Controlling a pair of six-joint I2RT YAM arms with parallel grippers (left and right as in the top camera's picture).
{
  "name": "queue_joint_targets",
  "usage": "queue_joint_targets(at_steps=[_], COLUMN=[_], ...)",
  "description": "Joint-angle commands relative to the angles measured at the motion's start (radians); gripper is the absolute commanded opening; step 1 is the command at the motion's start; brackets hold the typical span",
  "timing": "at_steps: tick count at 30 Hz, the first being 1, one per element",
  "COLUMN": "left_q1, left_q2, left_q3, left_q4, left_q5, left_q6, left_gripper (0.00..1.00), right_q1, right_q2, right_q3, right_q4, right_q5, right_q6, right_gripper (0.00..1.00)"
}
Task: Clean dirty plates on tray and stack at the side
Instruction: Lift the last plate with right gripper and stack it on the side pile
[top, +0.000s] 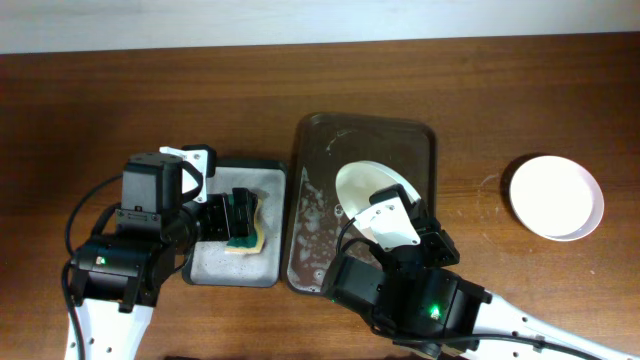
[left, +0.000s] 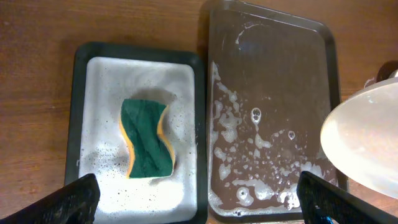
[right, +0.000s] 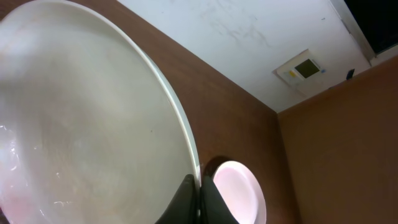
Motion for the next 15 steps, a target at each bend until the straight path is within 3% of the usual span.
queue_joint_targets(at_steps=[1, 15], left_q1=[0.005, 0.005], left_q2=[-0.007, -0.007], left_q3=[0.002, 0.002], left_q4=[-0.002, -0.002], left_q5=[0.014, 0.014], left_q6=[0.016, 0.016], left_gripper=[0.99, 1.00], right_q1=[0.005, 0.005], right_q2=[-0.009, -0.010], right_q3=[0.003, 0.003], right_q4=[0.018, -0.022], right_q5=[-0.007, -0.046], right_q6=[0.043, 0.073], right_gripper=[0.04, 0.04])
